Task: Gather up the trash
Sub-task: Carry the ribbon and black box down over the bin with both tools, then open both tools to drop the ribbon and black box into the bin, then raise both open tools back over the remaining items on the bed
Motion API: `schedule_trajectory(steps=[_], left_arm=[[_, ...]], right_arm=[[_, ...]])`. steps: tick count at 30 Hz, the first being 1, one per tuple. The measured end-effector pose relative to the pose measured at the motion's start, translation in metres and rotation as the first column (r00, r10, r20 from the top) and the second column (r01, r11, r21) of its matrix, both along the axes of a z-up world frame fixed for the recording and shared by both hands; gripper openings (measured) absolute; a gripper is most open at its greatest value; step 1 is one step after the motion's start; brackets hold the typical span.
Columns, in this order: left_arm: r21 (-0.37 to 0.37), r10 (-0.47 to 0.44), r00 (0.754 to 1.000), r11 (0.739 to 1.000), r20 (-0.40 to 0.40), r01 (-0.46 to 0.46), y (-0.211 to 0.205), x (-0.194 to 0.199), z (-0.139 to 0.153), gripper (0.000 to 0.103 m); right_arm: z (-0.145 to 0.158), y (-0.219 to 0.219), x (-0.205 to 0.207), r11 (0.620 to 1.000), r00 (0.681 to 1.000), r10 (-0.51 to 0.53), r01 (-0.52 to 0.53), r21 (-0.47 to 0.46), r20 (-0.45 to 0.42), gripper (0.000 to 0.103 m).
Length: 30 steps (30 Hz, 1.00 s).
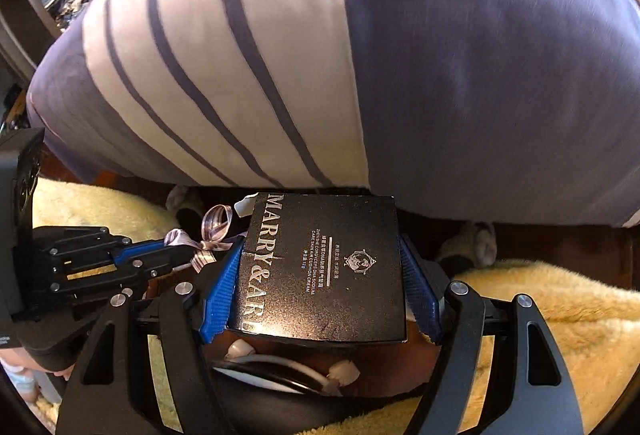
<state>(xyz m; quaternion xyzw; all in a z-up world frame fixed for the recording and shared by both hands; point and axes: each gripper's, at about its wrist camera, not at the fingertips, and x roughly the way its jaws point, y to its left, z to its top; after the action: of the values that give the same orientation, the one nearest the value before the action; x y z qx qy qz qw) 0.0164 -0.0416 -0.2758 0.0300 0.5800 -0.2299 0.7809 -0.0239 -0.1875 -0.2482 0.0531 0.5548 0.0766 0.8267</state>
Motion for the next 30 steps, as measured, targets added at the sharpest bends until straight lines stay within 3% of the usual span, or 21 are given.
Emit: schedule_trajectory(steps=[16, 24, 26, 30], left_arm=[[-0.001, -0.035, 0.994, 0.999, -0.103, 0.036, -0.013, 0.007, -0.039, 0.006], [0.007, -0.021, 0.994, 1.0, -0.11, 0.022, -0.01, 0.008, -0.04, 0.025], [0.007, -0.015, 0.994, 1.0, -0.107, 0.016, -0.009, 0.009, -0.039, 0.029], [0.013, -0.002, 0.996, 1.0, -0.092, 0.003, -0.006, 0.009, -0.034, 0.036]], right_arm=[[-0.04, -0.002, 0.025, 1.0, 0.99, -0.019, 0.023, 0.021, -0.142, 0.075], [-0.043, -0.003, 0.032, 0.999, 0.988, -0.021, 0.026, 0.031, -0.155, 0.075], [-0.044, -0.003, 0.032, 0.999, 0.988, -0.022, 0.027, 0.035, -0.153, 0.083], [-0.037, -0.004, 0.032, 0.999, 0.99, -0.033, 0.039, 0.038, -0.135, 0.084]])
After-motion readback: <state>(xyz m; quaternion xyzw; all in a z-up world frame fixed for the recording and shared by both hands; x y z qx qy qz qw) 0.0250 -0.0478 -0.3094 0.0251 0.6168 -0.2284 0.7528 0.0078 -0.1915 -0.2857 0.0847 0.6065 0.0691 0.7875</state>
